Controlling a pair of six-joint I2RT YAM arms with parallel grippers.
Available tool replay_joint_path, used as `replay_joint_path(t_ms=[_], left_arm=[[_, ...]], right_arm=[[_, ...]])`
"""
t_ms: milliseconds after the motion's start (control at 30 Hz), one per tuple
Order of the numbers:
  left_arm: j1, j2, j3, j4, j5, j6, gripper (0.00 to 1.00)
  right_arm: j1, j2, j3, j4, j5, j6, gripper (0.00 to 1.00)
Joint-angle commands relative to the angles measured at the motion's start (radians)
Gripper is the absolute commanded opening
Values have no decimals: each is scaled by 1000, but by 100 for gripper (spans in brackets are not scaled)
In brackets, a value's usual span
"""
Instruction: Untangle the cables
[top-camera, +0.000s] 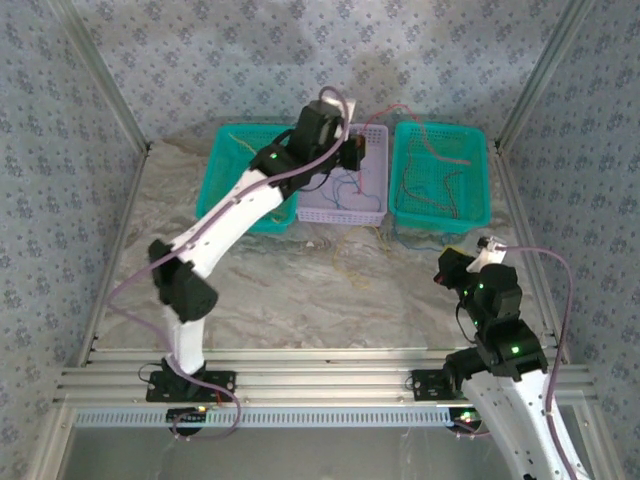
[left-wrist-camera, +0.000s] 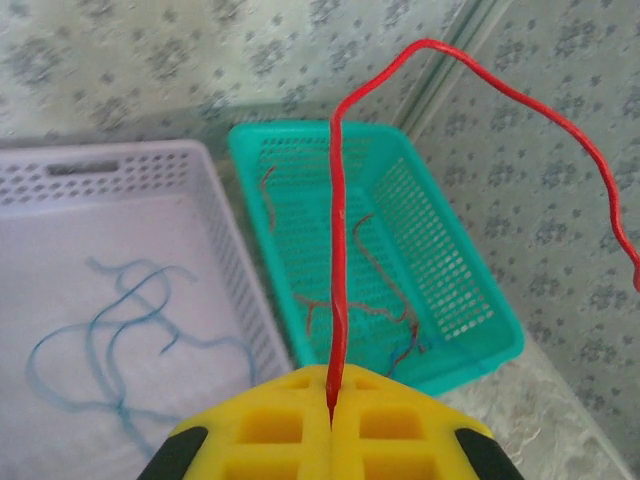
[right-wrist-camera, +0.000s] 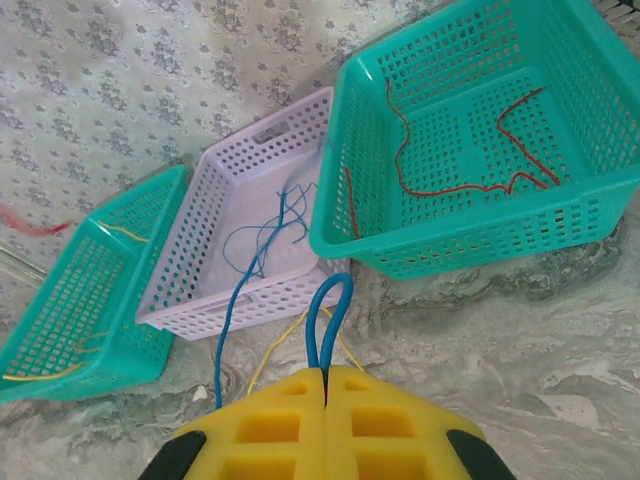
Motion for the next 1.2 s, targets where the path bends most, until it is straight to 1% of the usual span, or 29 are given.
replay_joint_path(t_ms=[0, 67, 133, 167, 200, 233, 333, 367, 600, 867, 1167], left_arm=[[6, 171, 283, -109, 86, 17, 0], [5, 327, 530, -200, 115, 8, 0], [6, 465, 731, -234, 144, -17, 0], [8, 516, 795, -224, 165, -36, 0], [8, 544, 810, -199, 189, -52, 0], [6, 558, 793, -157, 210, -70, 0], [-3, 555, 662, 3, 248, -122, 0], [-8, 561, 637, 31, 248, -132, 0], [-55, 661, 644, 154, 239, -148, 0], [-69, 767, 646, 221, 184, -171, 0], [-72, 828, 644, 238, 133, -175, 0]], right_arm=[[-5, -41, 23, -34, -45, -10, 0], [-5, -80, 20, -40, -56, -13, 0], [-6, -119, 22, -56, -52, -18, 0], [-5, -138, 28, -68, -49, -21, 0], [-5, -152, 36, -75, -47, -23, 0], [-6, -165, 43, -80, -47, -26, 0], [-5, -186, 74, -80, -53, -35, 0], [-6, -187, 88, -81, -54, -36, 0], [-6, -191, 180, -62, -59, -44, 0], [-5, -197, 234, -54, -71, -32, 0], [-6, -201, 255, -72, -72, -33, 0]])
